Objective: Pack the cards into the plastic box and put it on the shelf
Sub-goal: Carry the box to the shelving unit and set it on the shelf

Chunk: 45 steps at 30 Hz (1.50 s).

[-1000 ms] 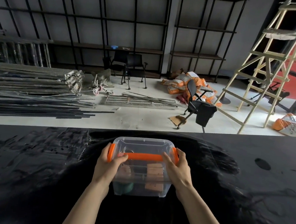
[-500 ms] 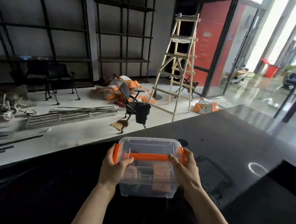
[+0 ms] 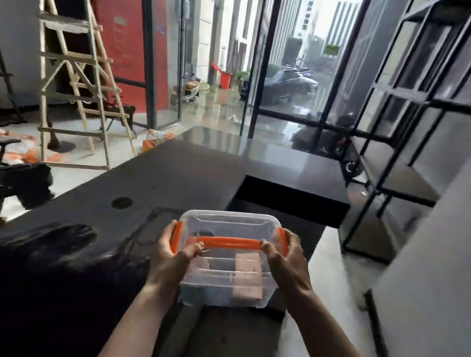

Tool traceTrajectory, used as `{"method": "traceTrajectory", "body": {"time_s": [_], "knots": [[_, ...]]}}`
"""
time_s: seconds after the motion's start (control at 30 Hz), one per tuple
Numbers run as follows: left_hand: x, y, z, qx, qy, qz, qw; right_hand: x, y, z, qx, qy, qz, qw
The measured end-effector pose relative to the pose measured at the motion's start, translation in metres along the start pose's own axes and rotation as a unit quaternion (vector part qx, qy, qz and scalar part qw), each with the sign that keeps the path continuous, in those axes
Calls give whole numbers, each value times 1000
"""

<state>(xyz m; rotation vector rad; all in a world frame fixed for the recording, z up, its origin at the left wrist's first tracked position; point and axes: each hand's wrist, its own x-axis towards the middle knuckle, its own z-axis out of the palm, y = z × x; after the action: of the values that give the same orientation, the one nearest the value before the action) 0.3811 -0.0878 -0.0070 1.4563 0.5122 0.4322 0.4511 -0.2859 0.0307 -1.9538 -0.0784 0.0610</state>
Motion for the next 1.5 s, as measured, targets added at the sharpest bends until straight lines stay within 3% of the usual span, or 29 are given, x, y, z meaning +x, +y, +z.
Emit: {"method": "traceTrajectory", "body": {"time_s": [0.33, 0.7, 1.13, 1.5], "knots": [[-37, -57, 167, 69, -163, 40, 983, -8, 124, -138, 22, 147, 60, 987], [-94, -191, 336, 31, -232, 36, 972, 4, 309, -255, 51, 183, 100, 977], [-90, -203, 458, 27, -275, 27, 961, 47, 354, -352, 42, 200, 126, 971], [52, -236, 599, 9, -273, 14, 962, 234, 394, -384, 34, 205, 136, 969]]}}
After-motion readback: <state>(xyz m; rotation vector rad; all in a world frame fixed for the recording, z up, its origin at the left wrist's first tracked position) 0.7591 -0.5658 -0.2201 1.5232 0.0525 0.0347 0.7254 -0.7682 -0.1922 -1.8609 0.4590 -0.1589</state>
